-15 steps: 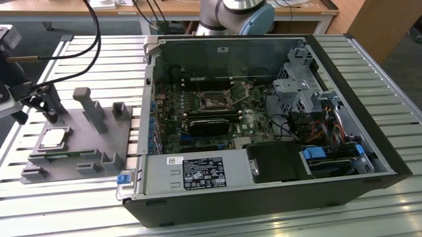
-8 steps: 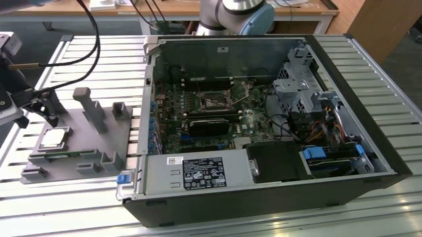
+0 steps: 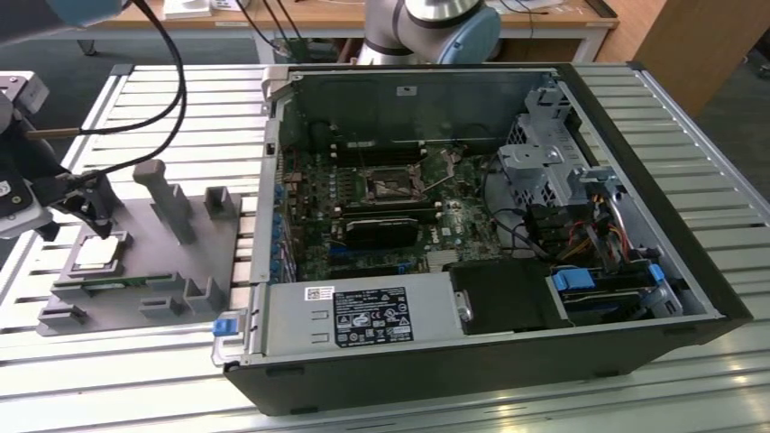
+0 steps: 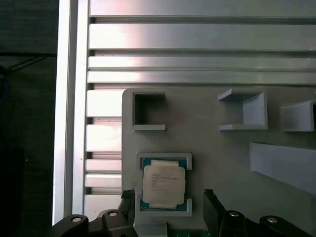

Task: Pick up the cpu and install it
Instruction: 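Pick up the cpu and move it towards the insertion slot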

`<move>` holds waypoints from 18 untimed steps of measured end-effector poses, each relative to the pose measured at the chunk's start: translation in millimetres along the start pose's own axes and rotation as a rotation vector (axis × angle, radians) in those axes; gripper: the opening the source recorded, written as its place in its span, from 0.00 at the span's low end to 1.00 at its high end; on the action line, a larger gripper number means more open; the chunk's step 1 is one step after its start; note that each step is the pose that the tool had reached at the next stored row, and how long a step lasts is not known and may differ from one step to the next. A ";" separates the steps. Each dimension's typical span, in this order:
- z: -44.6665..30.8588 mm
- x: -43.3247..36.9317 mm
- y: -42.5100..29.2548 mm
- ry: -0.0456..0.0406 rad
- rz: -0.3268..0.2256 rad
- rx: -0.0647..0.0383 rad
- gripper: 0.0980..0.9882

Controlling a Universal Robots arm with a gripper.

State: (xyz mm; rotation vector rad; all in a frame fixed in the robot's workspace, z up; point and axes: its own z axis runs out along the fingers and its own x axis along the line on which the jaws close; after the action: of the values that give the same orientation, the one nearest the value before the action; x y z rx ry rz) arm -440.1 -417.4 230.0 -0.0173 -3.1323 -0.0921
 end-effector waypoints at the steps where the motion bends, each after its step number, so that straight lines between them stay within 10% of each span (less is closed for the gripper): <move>1: 1.7 0.0 -0.1 0.0002 0.000 0.000 0.63; 18: 22.8 3.5 -1.0 0.0004 0.000 0.000 0.63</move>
State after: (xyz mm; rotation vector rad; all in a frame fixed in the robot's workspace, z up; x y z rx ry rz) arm -443.8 -417.0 207.2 -0.0166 -3.1318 -0.0929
